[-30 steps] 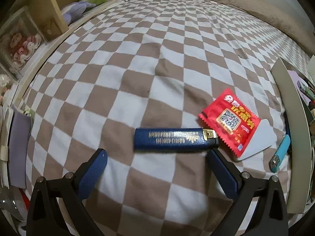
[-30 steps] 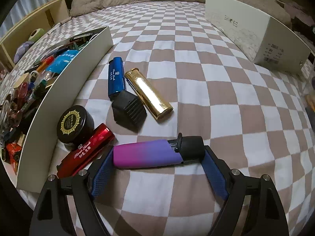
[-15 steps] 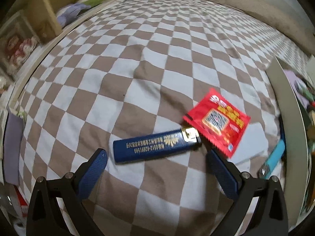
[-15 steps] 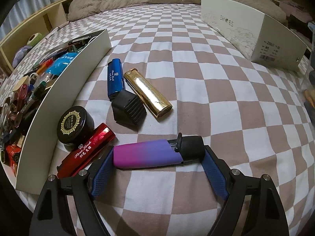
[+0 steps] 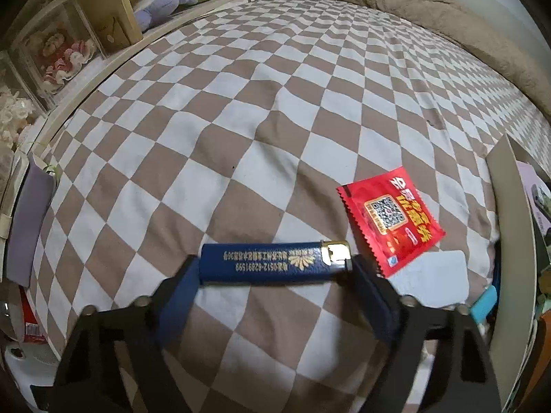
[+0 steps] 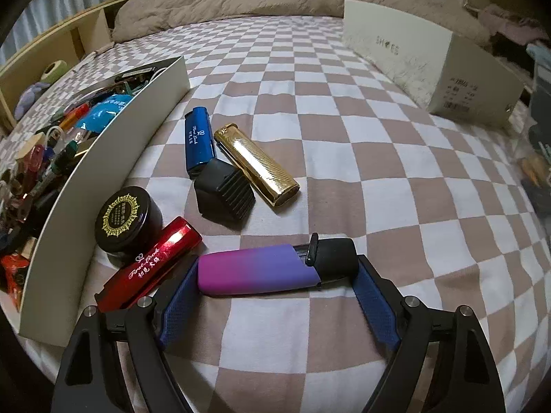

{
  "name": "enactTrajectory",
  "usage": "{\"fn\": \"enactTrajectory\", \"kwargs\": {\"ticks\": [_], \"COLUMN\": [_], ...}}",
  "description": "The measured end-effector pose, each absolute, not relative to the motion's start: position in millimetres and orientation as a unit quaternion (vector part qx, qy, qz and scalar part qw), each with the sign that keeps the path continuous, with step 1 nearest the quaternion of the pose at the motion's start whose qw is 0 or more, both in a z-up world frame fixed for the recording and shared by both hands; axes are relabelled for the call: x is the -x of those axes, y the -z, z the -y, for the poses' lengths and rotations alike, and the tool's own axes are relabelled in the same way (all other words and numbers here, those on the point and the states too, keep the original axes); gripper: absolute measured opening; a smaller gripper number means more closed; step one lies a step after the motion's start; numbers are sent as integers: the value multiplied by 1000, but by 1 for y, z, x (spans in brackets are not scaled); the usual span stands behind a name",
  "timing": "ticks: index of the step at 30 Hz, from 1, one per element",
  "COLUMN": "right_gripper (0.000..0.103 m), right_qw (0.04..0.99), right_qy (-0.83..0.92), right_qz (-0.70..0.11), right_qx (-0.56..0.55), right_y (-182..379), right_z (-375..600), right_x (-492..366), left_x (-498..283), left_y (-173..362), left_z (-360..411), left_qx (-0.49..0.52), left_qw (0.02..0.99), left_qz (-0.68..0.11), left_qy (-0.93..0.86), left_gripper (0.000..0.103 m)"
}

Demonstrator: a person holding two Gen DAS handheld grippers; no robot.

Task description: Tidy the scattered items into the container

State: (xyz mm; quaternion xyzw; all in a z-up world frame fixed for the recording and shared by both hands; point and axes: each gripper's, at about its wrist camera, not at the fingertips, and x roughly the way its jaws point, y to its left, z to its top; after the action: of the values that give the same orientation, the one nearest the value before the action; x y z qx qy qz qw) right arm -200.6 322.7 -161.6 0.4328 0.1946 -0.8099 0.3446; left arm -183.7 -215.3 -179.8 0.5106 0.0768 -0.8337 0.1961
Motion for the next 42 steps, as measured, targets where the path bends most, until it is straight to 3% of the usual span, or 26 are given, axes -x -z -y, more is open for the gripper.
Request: {"fn": "enactTrajectory", "kwargs": {"ticks": [10,25,33,42], "right_gripper": [86,86,86,86], "right_qw": [374,395,421,463], "right_qy": [795,832,827,800], "right_qz": [-136,-79,-61,-66], "right_qx": [-458,-381,-366,-375], "right_y": [145,41,24,27], "right_z": [-332,-317,-302,-280], "right_x": [215,189,153,116], "left_x": [172,169,160,148], "left_y": [171,101,61,54], "left_z": [214,143,101,72], "left_qx": [-505,-420,-369,-361], "left_qw": [172,97,40,1], "left_qz": [-76,-36,-36,-57], "left_qy": [843,902,928,931], "left_gripper": [82,83,83,83]}}
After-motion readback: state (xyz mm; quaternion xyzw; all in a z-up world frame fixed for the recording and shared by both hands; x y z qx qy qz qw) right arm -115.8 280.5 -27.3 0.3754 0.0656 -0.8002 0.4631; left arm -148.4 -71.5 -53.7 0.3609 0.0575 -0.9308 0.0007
